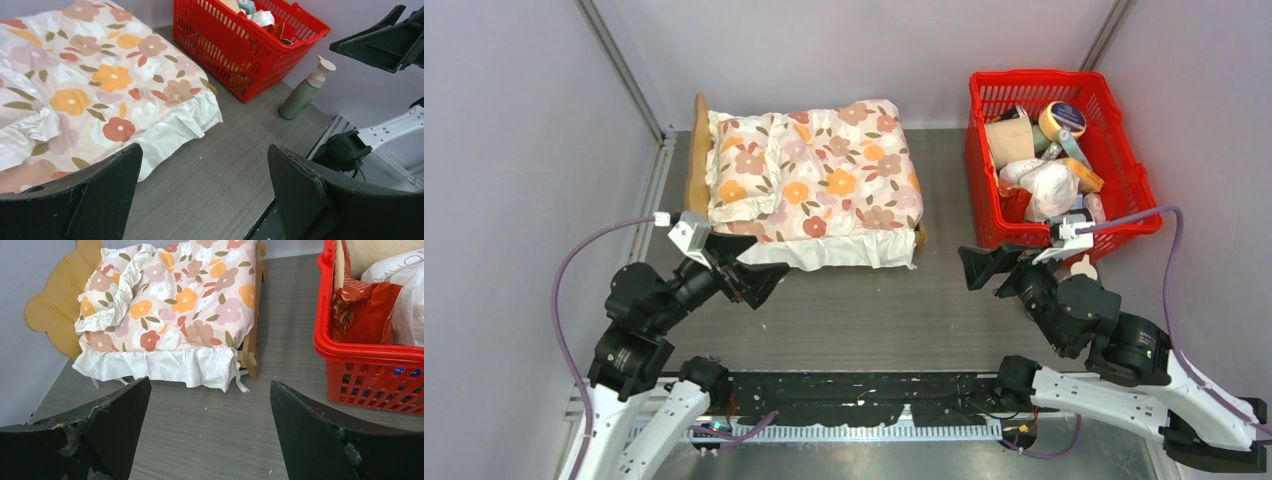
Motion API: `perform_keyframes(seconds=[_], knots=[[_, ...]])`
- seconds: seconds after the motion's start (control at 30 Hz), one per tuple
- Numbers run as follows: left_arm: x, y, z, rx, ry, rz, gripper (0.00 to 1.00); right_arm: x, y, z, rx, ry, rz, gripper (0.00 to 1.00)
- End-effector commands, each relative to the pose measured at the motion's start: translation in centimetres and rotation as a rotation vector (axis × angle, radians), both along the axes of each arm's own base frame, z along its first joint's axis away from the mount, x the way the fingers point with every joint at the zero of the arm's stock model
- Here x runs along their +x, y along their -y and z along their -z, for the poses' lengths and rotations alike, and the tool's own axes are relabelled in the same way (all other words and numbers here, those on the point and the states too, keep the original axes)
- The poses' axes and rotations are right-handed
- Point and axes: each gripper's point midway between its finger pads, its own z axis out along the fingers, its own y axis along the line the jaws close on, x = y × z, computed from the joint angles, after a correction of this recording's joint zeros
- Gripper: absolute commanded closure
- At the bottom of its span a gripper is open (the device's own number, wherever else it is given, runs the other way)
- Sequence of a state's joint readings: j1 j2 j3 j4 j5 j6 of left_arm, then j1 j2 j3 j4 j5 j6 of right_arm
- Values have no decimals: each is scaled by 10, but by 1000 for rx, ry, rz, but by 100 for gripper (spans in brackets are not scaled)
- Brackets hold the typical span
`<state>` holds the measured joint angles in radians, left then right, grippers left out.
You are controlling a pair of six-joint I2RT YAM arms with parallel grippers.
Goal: Set up the pet bed
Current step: Reset both arms
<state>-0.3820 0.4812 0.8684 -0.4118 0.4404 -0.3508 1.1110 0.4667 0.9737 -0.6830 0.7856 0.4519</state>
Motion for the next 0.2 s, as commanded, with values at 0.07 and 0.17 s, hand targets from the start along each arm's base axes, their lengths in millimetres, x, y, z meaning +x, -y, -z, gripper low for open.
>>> perform_keyframes(seconds=[0.07,0.17], knots=[[0,-10,-24,7,121,-48,0,2,9,-6,41,12,47,5],[-3,-9,-28,3,123,-33,1,2,8,-9,48,16,48,5]])
